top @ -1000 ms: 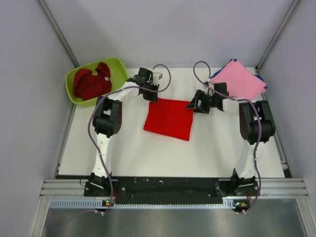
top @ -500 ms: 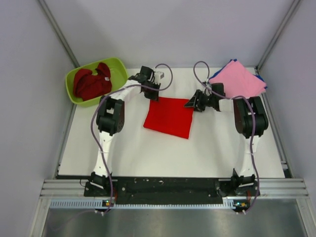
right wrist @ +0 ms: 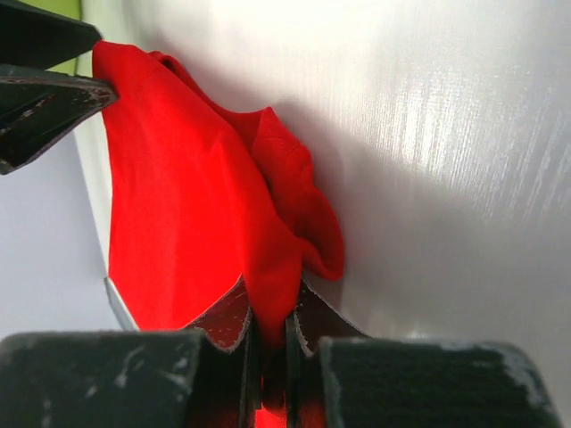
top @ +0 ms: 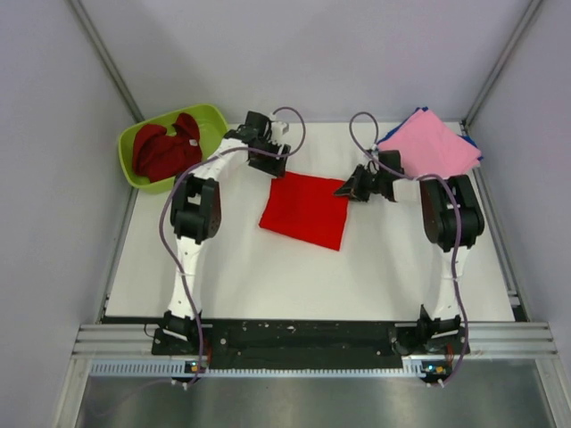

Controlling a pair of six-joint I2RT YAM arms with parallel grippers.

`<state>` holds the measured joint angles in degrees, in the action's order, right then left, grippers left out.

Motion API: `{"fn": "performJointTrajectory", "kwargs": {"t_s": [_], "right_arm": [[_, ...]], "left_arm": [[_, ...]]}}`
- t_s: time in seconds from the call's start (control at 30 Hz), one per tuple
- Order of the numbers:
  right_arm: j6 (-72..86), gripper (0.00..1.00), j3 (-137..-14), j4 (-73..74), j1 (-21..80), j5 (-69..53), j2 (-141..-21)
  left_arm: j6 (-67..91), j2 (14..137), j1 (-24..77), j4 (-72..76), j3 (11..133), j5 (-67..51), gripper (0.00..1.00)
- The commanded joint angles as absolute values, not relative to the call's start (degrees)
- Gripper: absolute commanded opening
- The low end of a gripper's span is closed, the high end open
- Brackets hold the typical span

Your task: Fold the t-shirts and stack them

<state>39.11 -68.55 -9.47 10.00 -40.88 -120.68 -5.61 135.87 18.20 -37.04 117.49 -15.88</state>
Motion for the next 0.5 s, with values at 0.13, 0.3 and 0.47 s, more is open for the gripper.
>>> {"fn": "performJointTrajectory", "kwargs": {"t_s": [0.13,0.3,0.47], "right_arm": [[31.91,0.00,-77.33,4.65,11.08,-24.79,-113.90],[28.48,0.00,-85.94,12.21,10.90,-19.43,-115.66],[26.72,0.00,-97.88,18.27,10.02,-17.14,-119.35]], "left_arm": [[-11.51,121.74,14.77,-36.56,114.44,-8.18,0.79],[-13.45,117.08,14.68,-36.30,108.20,-7.29,0.80],[-14.06,113.91,14.68,-37.00,104.60,-8.17,0.82]]}}
